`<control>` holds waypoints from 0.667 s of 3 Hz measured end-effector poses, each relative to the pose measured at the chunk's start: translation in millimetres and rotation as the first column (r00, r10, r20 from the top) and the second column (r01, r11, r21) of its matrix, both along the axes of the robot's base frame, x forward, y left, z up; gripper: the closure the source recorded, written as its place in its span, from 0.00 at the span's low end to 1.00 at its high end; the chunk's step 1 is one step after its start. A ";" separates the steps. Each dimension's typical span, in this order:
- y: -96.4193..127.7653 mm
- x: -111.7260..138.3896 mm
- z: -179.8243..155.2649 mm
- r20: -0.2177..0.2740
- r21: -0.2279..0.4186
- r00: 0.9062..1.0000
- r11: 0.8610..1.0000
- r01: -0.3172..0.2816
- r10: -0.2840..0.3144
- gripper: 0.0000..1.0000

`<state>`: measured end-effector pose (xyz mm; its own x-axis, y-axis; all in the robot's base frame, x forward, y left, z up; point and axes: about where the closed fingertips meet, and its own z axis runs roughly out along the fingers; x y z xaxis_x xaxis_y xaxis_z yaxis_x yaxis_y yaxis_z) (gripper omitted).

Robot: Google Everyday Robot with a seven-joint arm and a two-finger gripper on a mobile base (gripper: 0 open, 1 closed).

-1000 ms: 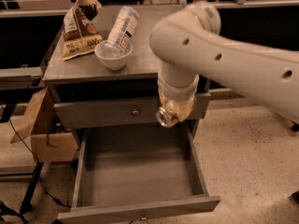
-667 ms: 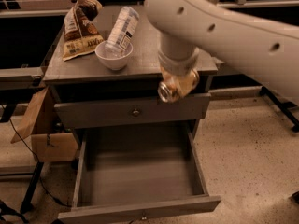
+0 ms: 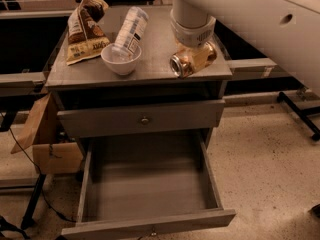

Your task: Pick orange can from middle drawer and place on counter

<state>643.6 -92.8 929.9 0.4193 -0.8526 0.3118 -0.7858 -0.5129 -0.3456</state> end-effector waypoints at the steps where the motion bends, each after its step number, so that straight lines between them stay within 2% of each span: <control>1: -0.7 -0.3 -0.2 0.009 0.012 1.000 1.000 0.003 -0.003 1.00; 2: -3.2 16.1 -5.7 0.046 0.107 0.998 0.993 0.043 -0.048 1.00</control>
Offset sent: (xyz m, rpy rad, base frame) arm 0.0478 -0.0023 -0.0067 0.2615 -0.1374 -0.0977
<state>659.8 -96.0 924.2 0.3656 -0.9000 0.2375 -0.7885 -0.4351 -0.4347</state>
